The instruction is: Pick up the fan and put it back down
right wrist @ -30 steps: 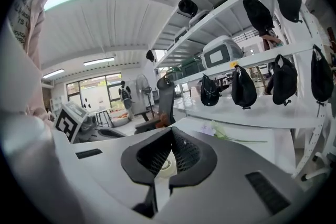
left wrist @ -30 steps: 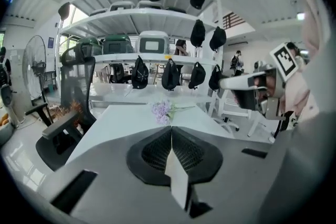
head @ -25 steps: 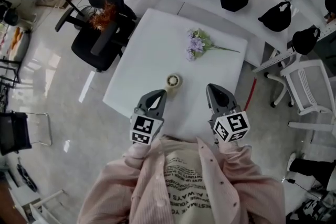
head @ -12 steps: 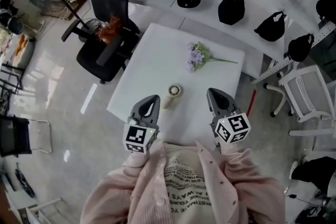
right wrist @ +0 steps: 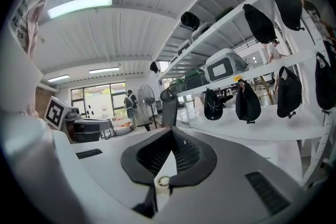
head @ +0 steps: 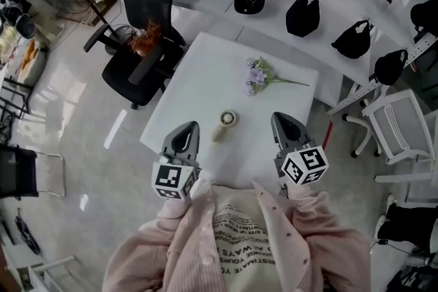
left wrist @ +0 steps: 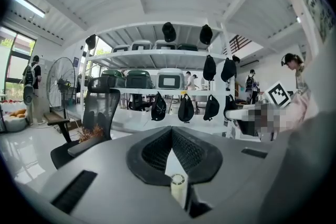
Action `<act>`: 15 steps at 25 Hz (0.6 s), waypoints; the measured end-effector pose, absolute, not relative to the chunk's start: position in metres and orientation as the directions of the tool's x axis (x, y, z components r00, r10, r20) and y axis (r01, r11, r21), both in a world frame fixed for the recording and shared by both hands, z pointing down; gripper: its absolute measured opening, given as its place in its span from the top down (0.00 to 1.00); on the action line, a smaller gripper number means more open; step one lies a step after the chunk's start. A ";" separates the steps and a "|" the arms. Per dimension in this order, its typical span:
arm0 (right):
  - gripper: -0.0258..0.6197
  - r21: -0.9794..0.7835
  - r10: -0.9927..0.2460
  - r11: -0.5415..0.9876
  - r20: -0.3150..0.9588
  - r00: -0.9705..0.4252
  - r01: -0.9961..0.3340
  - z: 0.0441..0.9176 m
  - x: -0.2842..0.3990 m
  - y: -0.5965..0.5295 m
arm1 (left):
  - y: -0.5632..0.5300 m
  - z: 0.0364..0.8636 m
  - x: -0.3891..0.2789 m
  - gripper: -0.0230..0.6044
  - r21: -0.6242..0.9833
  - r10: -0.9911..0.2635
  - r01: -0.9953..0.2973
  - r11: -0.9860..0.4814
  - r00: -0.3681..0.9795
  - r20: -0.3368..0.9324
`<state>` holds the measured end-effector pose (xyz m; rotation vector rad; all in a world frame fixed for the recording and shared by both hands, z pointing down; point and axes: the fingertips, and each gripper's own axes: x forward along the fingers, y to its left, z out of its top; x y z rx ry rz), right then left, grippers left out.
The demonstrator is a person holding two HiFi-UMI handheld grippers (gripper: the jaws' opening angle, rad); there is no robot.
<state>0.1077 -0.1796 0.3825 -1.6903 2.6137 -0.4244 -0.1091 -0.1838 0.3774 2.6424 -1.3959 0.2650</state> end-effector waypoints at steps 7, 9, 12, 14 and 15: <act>0.96 -0.222 -0.911 0.360 0.126 -0.393 -0.906 0.378 0.115 -0.178 | -0.183 0.378 -0.116 0.96 0.033 -0.819 -0.844 -0.535 0.528 0.223; 0.96 -0.226 -0.915 0.351 0.124 -0.384 -0.909 0.378 0.117 -0.177 | -0.182 0.379 -0.118 0.96 0.031 -0.822 -0.847 -0.530 0.523 0.226; 0.96 -0.227 -0.918 0.343 0.126 -0.377 -0.911 0.378 0.118 -0.176 | -0.183 0.379 -0.120 0.96 0.031 -0.827 -0.853 -0.521 0.514 0.228; 0.96 -0.227 -0.918 0.341 0.128 -0.375 -0.912 0.379 0.117 -0.176 | -0.183 0.379 -0.123 0.96 0.032 -0.832 -0.858 -0.512 0.505 0.230; 0.96 -0.227 -0.918 0.340 0.129 -0.374 -0.913 0.379 0.117 -0.176 | -0.183 0.379 -0.125 0.96 0.032 -0.834 -0.861 -0.508 0.500 0.232</act>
